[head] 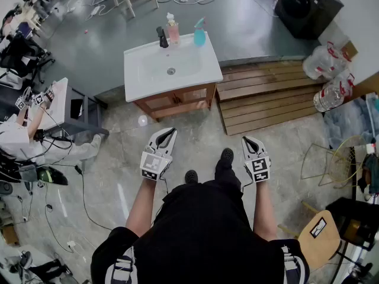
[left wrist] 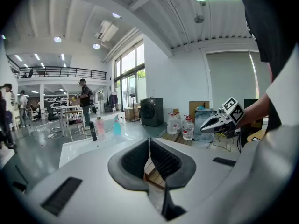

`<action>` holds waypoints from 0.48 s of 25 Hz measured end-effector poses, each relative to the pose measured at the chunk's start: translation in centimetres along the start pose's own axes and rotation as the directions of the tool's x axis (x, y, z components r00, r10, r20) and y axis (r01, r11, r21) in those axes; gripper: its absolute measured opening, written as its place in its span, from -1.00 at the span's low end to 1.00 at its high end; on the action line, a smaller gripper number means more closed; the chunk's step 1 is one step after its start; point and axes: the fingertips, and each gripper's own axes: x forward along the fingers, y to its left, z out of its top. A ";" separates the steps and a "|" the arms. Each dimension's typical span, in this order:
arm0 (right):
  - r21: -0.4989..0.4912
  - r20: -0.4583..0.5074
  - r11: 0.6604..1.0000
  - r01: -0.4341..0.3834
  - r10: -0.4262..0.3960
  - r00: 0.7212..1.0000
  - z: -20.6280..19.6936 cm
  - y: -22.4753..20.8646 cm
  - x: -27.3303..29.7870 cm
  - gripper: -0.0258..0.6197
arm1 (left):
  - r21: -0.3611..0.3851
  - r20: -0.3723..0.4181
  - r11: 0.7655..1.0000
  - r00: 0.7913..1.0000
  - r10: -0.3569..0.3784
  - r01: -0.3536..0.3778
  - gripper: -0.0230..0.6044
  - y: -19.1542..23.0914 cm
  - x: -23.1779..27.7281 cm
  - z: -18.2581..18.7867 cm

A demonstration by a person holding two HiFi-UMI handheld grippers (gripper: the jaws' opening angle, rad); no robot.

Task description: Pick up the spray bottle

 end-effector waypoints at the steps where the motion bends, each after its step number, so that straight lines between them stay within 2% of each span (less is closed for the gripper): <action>1: 0.005 -0.002 1.000 0.004 -0.004 1.000 -0.2 1.2 -0.1 -0.87 | -0.009 -0.003 1.000 1.000 0.011 -0.011 -0.83 0.5 -1.1 -0.8; 6: 0.003 -0.009 1.000 0.014 -0.014 1.000 -0.6 6.1 -0.6 -0.87 | -0.027 0.022 0.998 0.999 0.049 -0.049 -0.83 2.6 -5.6 -3.1; 12: -0.007 0.001 0.999 0.038 -0.038 0.999 0.4 8.7 -1.4 -0.87 | -0.039 0.053 0.999 0.998 0.026 -0.024 -0.83 3.3 -8.1 -3.6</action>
